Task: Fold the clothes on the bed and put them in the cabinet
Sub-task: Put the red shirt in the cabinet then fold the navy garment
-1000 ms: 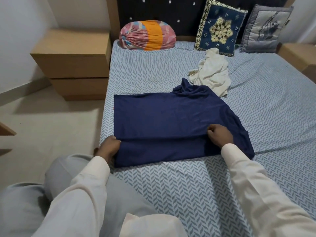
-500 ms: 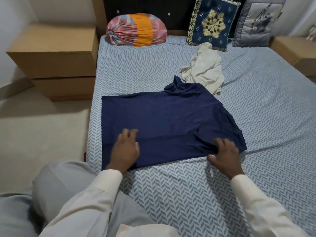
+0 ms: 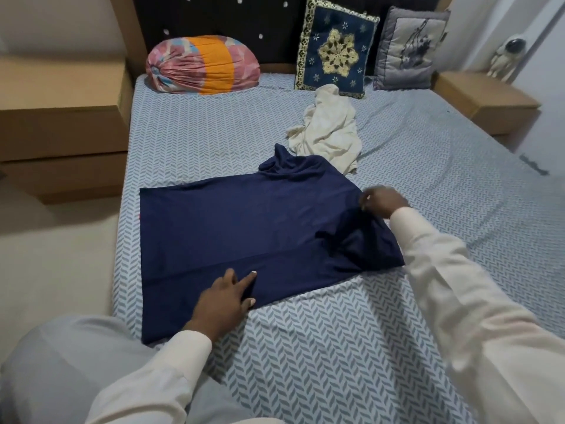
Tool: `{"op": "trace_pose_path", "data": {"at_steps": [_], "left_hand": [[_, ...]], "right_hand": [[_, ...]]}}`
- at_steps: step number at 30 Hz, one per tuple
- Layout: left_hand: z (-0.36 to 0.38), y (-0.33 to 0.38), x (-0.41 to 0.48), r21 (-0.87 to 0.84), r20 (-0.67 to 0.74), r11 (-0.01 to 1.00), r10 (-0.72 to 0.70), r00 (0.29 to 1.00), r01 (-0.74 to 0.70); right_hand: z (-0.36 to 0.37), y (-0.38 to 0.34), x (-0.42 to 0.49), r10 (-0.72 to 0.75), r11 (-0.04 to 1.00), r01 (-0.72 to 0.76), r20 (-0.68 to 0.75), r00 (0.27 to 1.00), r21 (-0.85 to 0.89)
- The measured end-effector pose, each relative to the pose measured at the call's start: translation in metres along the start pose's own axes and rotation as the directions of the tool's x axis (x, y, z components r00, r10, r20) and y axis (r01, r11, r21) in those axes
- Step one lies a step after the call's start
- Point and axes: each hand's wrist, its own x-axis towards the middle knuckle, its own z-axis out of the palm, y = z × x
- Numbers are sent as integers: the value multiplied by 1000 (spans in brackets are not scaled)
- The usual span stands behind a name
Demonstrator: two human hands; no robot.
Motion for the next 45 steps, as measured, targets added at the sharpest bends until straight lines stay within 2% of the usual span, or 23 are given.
{"op": "trace_pose_path", "data": {"at_steps": [2,4,6,9,11,13,17,21,23,24,27,29,31,34,36,38,39,41,43,45], "left_hand": [[1,-3,-2,-22,-12,999,-39,999,39],[1,-8,-1,-43,-30,995,-94,995,93],[-1,-12,2,-56,-54,988,-150,987,147],[-3,-14,4,-89,-91,973,-220,971,212],[-3,-14,4,-101,-109,964,-256,960,246],[-2,-12,5,-92,-107,961,-269,957,260],[-2,-11,5,-85,-96,961,-269,958,262],[-3,-11,3,-95,-80,962,-265,961,258],[-4,-12,2,-106,-71,961,-264,962,256],[-4,-12,2,-109,-67,960,-266,962,257],[-6,-15,4,-119,-60,957,-272,960,264],[-6,-15,4,-117,-55,957,-274,960,267],[-5,-12,4,-105,-60,954,-286,956,279],[-3,-11,1,-21,-109,955,-297,949,297],[-2,-12,1,50,-167,943,-317,933,330],[-1,-13,0,73,-198,923,-357,913,377],[-2,-14,0,74,-199,914,-377,904,398],[-2,-13,-2,74,-181,899,-413,893,431],[-2,-14,-3,70,-170,887,-440,882,456],[-3,-14,-5,71,-164,874,-465,870,480]], "right_hand": [[-13,0,6,54,985,-5,-278,959,173],[-11,12,3,141,956,-18,-410,901,291],[4,36,-1,203,944,-88,-348,915,319],[36,71,-15,228,900,-208,-7,974,382],[52,76,-27,195,895,-215,92,977,391],[65,72,-25,162,911,-157,19,987,381],[75,32,-2,104,981,-65,-216,971,183],[83,-6,23,163,975,-146,-91,982,170],[89,-15,31,182,968,-155,-131,974,196],[91,-20,33,155,965,-107,-192,969,240],[100,-36,32,-16,907,162,-351,936,389],[106,-41,25,-13,849,201,-361,933,488],[114,-41,11,35,826,176,-360,932,536],[140,-31,-21,-41,871,252,-450,892,421],[156,-16,-43,-141,907,289,-425,894,306],[162,9,-48,-154,946,249,-390,908,206],[159,23,-42,-103,963,188,-384,918,191],[143,51,-33,107,972,-26,-342,934,234],[125,71,-29,303,939,-229,-304,903,256],[111,86,-31,394,908,-333,-246,886,254]]}}
